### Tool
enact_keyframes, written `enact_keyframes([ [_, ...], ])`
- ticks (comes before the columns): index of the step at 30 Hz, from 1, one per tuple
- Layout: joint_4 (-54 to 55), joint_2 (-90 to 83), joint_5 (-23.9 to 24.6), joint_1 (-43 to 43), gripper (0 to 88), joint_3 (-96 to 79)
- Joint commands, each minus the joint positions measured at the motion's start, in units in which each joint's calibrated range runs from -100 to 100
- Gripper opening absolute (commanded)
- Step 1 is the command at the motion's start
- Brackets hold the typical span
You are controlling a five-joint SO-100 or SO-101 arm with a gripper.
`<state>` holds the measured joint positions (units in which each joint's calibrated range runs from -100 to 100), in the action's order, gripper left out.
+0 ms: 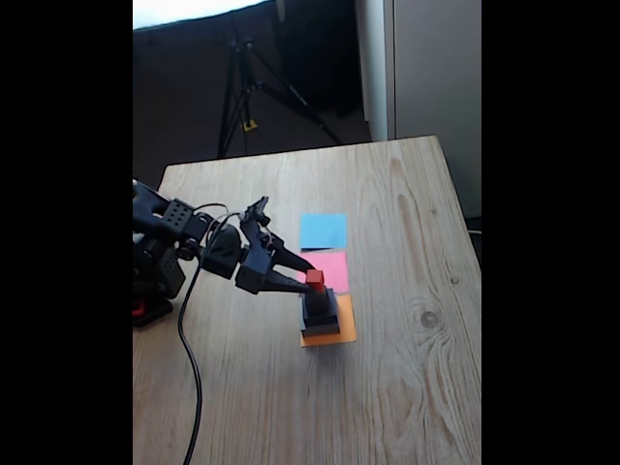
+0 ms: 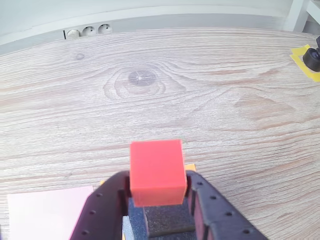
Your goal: Tower of hanoi
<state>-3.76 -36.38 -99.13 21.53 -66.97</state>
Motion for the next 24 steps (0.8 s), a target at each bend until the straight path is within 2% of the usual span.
enact_keyframes([
  [1, -20.80, -6.84, -0.70, -0.76, 0.2, 12.52],
  [8, -47.67, -11.01, -0.87, -1.18, 0.2, 32.61],
  [17, -78.19, -5.55, -0.87, -3.18, 0.1, 70.33],
  [20, -82.80, -2.98, -0.87, -4.60, 0.1, 79.70],
  [24, -86.04, -2.98, -0.87, -7.45, 0.1, 82.43],
])
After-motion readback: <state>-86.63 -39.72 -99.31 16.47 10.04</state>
